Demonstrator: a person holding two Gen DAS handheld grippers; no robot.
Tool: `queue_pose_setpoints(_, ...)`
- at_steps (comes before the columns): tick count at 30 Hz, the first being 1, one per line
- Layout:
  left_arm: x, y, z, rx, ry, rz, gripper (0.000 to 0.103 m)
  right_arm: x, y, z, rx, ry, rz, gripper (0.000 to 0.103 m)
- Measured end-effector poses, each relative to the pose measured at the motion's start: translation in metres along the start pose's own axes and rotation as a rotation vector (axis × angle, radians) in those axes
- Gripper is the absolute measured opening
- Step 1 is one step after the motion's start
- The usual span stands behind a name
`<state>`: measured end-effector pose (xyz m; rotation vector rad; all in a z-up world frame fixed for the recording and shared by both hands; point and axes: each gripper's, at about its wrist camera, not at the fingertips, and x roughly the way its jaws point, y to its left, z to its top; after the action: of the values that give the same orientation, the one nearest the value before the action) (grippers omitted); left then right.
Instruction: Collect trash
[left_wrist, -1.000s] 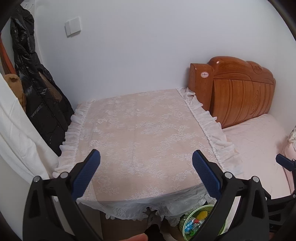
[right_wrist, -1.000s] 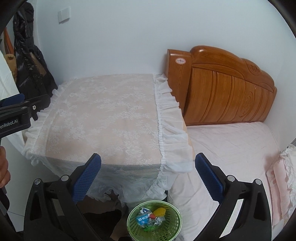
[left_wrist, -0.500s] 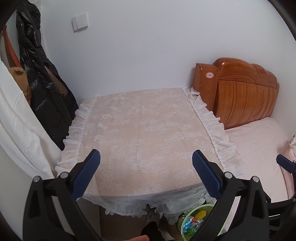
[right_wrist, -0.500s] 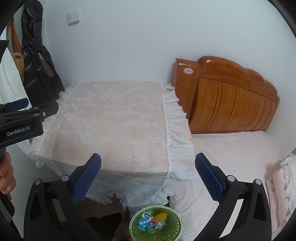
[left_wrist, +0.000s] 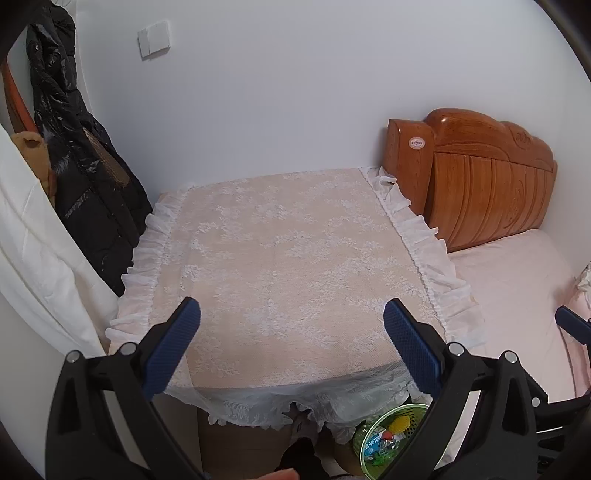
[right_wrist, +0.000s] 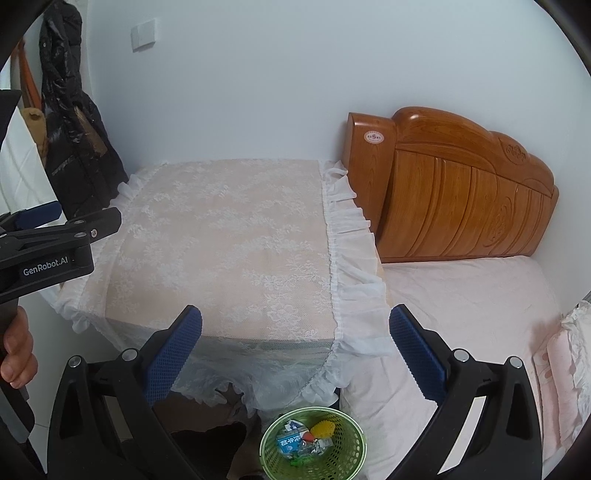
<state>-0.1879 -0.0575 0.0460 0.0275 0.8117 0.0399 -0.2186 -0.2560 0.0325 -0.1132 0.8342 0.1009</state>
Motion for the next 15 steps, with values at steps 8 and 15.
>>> queue_pose_setpoints(8,0.0058,-0.0013,-0.0003,0.0,0.016,-0.002,0.095,0.0023,-0.0053,-0.0009,0.013,0.003,0.001,0.101)
queue_pose_setpoints(15,0.0084,-0.0008,0.0009,-0.001,0.019,0.0,0.095,0.0044,-0.0032,0.0003,0.013,0.01,-0.005,0.101)
